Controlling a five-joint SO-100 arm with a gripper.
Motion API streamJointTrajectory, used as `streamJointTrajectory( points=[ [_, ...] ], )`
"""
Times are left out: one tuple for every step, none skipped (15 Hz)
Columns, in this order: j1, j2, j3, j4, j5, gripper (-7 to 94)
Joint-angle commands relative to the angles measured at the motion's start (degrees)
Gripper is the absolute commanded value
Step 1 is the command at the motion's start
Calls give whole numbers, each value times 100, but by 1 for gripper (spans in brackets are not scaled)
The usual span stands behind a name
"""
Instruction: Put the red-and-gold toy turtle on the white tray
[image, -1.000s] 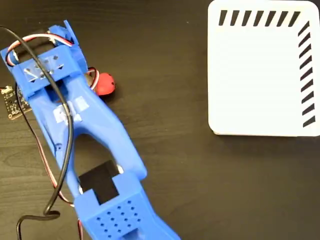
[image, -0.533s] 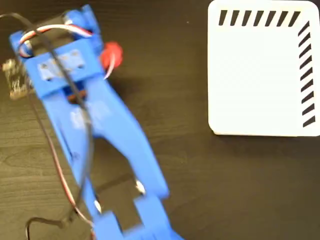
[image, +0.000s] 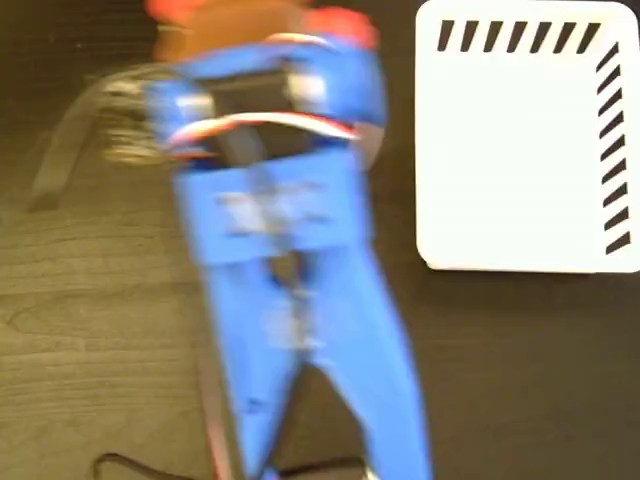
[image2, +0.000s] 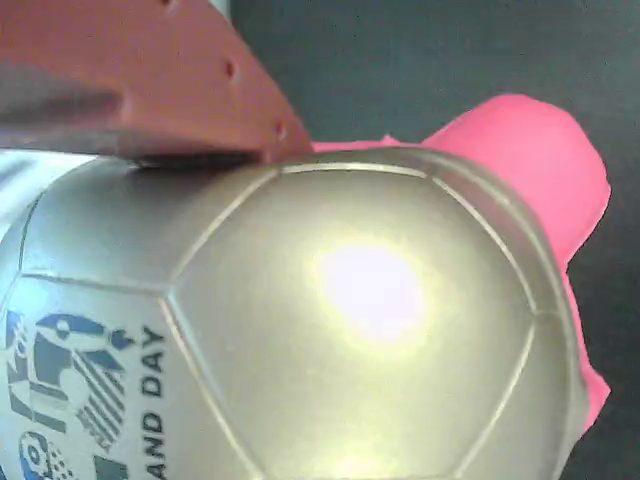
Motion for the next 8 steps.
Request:
streamJointTrajectory(
  points=[
    [1204, 589, 9, 62, -932, 0],
    [1617, 431, 9, 62, -1169, 0],
    [1960, 158, -35, 62, -1239, 0],
    [2197, -132, -176, 62, -1239, 0],
    [2329, -448, -352, 79, -1160, 0],
    [2435, -800, -642, 105, -976, 0],
    [2505, -1187, -1020, 176, -721, 0],
    [2522, -1591, -1415, 255, -439, 0]
  ],
)
